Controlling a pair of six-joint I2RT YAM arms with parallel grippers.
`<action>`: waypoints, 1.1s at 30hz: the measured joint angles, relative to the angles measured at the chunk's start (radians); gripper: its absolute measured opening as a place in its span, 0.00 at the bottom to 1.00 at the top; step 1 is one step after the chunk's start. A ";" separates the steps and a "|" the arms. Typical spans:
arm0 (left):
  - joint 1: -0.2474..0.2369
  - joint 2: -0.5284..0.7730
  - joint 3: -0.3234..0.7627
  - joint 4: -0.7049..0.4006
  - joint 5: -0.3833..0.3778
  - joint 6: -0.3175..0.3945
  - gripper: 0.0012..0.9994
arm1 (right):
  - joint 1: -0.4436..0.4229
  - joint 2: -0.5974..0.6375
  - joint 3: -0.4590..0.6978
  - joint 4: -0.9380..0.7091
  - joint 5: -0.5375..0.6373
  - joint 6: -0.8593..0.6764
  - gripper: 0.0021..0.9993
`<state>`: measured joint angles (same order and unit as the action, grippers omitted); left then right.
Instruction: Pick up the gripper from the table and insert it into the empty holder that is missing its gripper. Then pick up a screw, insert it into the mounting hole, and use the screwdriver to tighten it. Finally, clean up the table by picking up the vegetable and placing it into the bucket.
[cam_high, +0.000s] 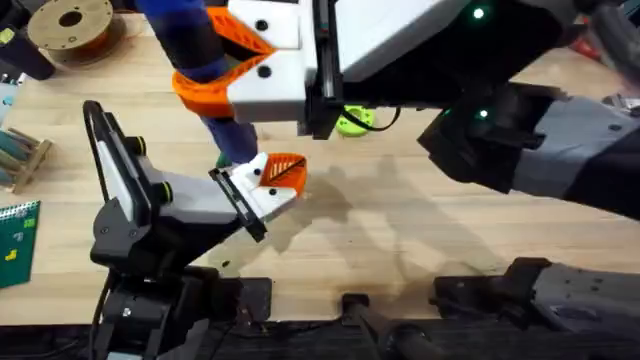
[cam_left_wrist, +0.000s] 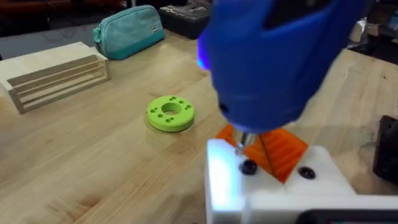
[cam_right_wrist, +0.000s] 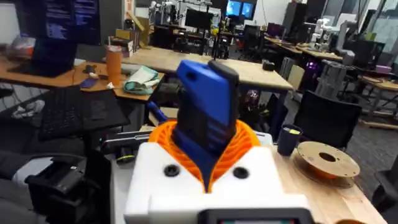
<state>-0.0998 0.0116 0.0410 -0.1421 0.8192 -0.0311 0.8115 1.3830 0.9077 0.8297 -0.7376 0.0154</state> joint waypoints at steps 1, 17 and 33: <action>0.000 0.000 0.000 0.000 0.000 0.000 0.00 | 0.000 0.000 0.000 0.001 0.000 0.000 0.03; 0.000 0.000 0.000 0.000 0.000 0.000 0.00 | 0.000 0.000 0.000 -0.044 0.000 0.011 0.03; 0.000 0.000 0.000 0.000 0.000 0.000 0.00 | -0.006 0.000 0.000 -0.045 0.000 0.029 0.03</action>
<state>-0.0998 0.0116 0.0410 -0.1421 0.8192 -0.0311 0.8059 1.3830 0.9077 0.7845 -0.7376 0.0441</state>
